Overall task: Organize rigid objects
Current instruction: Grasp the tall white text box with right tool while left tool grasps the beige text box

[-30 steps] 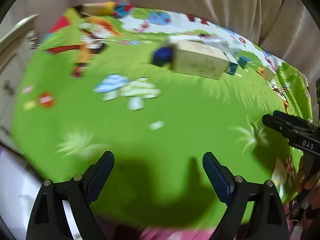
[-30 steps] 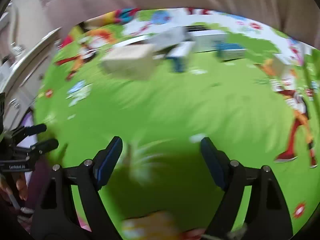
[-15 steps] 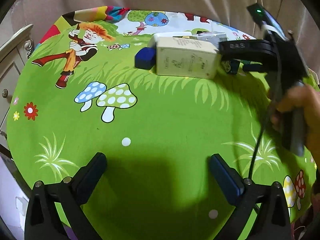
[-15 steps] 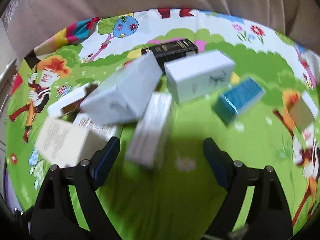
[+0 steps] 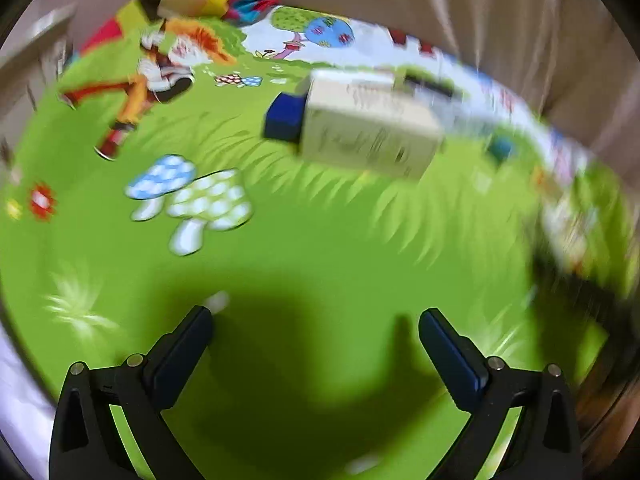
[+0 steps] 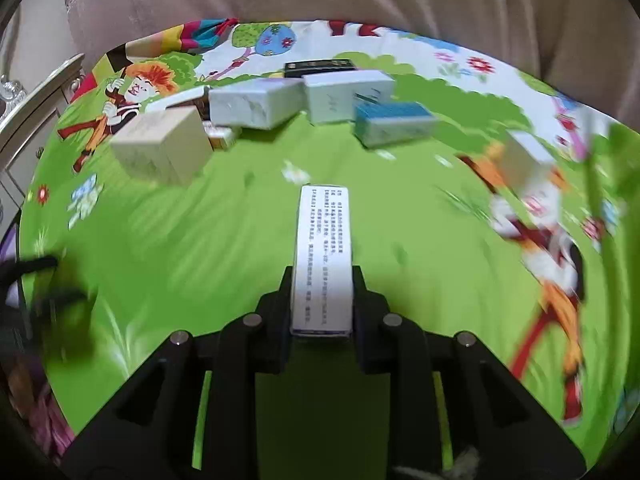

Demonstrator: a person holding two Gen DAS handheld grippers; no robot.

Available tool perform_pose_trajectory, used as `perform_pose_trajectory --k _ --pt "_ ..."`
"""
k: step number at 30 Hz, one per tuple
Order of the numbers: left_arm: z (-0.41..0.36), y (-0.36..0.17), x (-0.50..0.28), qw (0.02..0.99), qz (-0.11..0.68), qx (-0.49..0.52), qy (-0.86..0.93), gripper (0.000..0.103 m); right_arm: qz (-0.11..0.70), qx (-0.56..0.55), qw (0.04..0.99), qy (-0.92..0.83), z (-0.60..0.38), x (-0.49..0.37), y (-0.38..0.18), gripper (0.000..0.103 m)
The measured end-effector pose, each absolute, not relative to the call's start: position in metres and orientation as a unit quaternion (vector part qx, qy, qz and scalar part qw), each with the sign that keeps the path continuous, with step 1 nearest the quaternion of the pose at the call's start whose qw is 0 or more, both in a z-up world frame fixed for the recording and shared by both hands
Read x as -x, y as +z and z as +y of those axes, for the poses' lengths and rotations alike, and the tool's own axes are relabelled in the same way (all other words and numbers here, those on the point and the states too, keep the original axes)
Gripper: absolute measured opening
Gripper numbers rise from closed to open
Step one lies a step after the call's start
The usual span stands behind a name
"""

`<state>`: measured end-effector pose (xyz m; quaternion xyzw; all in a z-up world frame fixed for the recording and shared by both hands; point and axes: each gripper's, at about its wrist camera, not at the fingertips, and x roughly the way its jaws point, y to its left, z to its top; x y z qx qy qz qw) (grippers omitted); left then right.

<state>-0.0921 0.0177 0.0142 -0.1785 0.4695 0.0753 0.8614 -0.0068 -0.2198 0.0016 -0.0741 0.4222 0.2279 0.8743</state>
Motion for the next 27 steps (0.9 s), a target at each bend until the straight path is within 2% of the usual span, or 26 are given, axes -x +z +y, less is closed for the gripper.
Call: perform_pose_trajectory --k 5,8,10,13,20,23,27 --pt "0.037 0.019 0.051 0.788 0.409 0.425 0.177 0.103 0.419 0.073 0.876 0.225 -0.23 0.014 0.001 0.029" --pt "0.041 0.029 0.028 0.751 0.377 0.483 0.248 0.103 0.417 0.089 0.878 0.219 -0.224 0.015 0.001 0.029" --pt "0.039 0.036 0.009 0.738 0.37 0.486 0.288 0.103 0.417 0.088 0.878 0.22 -0.224 0.015 0.001 0.029" --pt "0.035 0.029 -0.026 0.715 0.436 0.443 0.319 0.103 0.419 0.071 0.876 0.229 -0.23 0.013 0.001 0.03" --pt "0.061 0.03 -0.035 0.768 0.444 0.38 0.263 0.103 0.421 0.054 0.874 0.236 -0.234 0.012 0.001 0.03" --pt "0.076 0.032 -0.033 0.762 0.495 0.361 0.208 0.102 0.421 0.055 0.874 0.236 -0.234 0.012 0.001 0.03" --pt "0.098 0.036 -0.018 0.738 0.477 0.433 0.2 0.099 0.421 0.056 0.874 0.236 -0.234 0.011 0.001 0.03"
